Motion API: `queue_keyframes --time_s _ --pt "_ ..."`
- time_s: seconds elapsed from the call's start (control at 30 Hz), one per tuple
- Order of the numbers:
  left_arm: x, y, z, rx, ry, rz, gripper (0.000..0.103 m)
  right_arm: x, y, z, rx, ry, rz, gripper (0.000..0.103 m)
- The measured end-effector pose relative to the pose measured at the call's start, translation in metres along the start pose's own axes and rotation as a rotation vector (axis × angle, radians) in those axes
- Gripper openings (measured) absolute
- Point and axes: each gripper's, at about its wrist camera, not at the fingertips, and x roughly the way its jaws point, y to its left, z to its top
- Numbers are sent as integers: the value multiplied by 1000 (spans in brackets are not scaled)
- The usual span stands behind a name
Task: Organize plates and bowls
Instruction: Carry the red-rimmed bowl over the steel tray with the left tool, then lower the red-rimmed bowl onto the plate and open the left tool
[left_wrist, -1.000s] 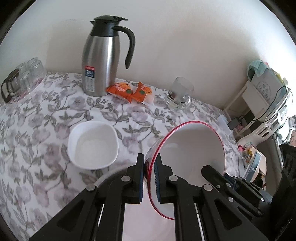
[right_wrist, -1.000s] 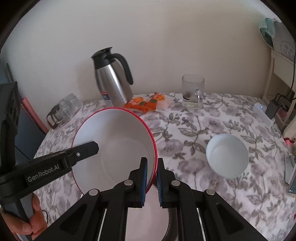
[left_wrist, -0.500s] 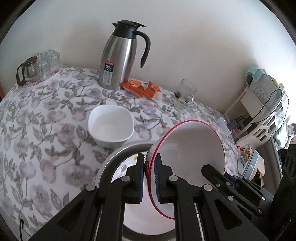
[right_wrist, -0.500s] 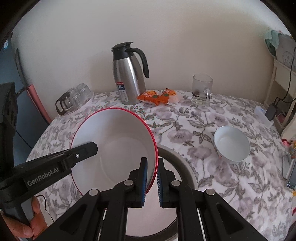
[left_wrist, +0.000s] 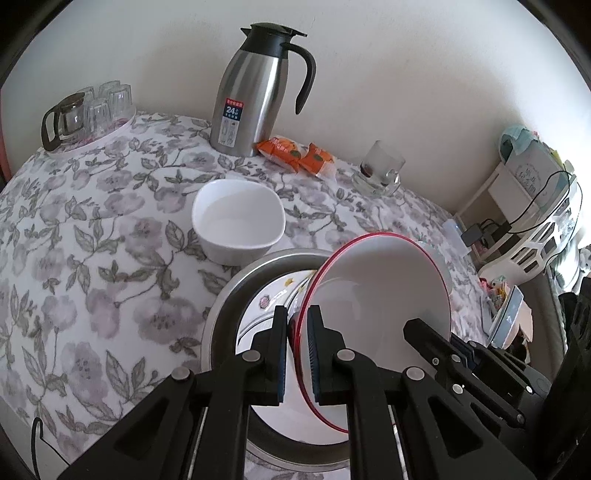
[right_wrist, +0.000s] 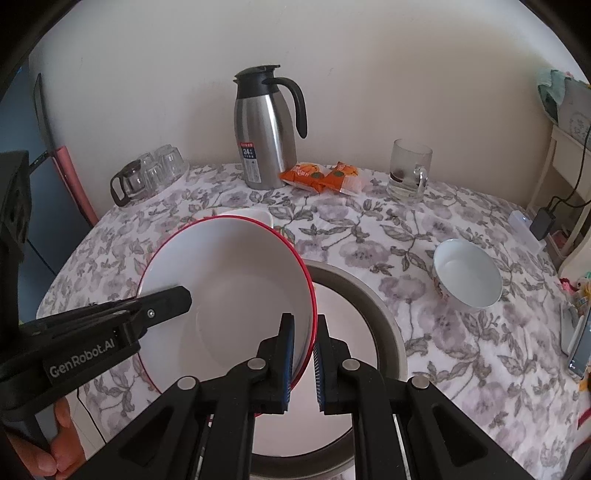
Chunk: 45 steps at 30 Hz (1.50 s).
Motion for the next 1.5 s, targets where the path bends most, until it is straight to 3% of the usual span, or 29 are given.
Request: queue_keyframes --time_s 0.37,1.5 --pt "21 6 -8 -3 79 15 10 27 -10 -14 55 100 36 12" --pt "59 18 -15 -35 171 -7 10 56 -15 -21 73 170 31 16"
